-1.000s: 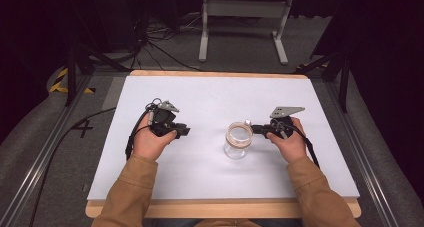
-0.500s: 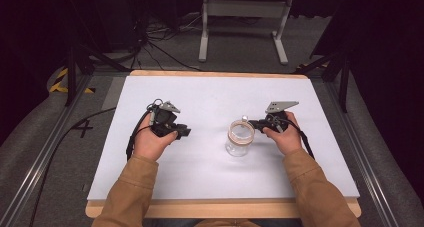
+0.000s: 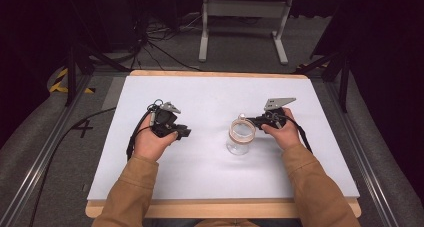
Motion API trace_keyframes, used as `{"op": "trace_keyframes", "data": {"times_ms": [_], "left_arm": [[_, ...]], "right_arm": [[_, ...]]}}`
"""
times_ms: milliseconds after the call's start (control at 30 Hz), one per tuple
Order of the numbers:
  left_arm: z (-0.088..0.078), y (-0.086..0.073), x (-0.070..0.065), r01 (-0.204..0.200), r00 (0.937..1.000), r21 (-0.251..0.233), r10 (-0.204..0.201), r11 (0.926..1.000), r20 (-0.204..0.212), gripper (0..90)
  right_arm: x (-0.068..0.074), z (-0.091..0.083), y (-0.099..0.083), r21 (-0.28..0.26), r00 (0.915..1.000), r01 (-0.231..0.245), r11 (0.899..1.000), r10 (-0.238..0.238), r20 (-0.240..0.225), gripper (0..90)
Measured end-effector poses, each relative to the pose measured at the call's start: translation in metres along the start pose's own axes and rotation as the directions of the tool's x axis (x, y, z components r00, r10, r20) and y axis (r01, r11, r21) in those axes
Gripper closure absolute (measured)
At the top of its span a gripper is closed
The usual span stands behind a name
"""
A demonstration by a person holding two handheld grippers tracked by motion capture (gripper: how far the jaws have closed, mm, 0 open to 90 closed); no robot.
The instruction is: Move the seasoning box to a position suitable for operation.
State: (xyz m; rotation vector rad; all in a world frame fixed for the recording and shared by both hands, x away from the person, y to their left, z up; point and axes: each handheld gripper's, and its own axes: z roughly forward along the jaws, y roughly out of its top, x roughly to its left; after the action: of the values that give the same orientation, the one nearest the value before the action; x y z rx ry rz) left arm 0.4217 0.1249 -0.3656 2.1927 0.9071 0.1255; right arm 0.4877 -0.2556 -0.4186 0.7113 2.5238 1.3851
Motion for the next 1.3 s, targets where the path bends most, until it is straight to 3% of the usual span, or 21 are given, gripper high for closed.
{"op": "trace_keyframes", "data": {"times_ms": [233,467,700,1000,1300], "left_arm": [[0.001,0.003,-0.001,-0.006,1.0000,-0.008,0.006,0.9999,0.005,73.7],[0.007,0.010,-0.006,-0.019,0.9996,-0.004,0.019,0.9998,0.020,73.2],[0.010,0.013,-0.009,-0.040,0.9988,0.015,0.040,0.9991,0.030,73.0],[0.011,0.012,-0.013,-0.041,0.9984,0.002,0.041,0.9992,0.038,73.0],[0.009,0.011,-0.015,-0.048,0.9979,-0.004,0.048,0.9989,0.044,73.0]], "right_arm": [[0.004,-0.016,0.003,-0.002,0.9991,0.005,1.000,-0.005,0.043,90.0],[0.019,-0.045,0.009,-0.019,0.9962,0.008,1.000,-0.006,0.087,90.0],[0.027,-0.063,0.027,-0.090,0.9983,-0.005,0.996,0.011,0.057,90.0],[0.029,-0.045,0.053,-0.062,0.9997,0.020,0.998,-0.018,0.018,90.0],[0.027,-0.023,0.058,-0.024,0.9995,0.028,0.999,-0.028,0.014,90.0]]}}
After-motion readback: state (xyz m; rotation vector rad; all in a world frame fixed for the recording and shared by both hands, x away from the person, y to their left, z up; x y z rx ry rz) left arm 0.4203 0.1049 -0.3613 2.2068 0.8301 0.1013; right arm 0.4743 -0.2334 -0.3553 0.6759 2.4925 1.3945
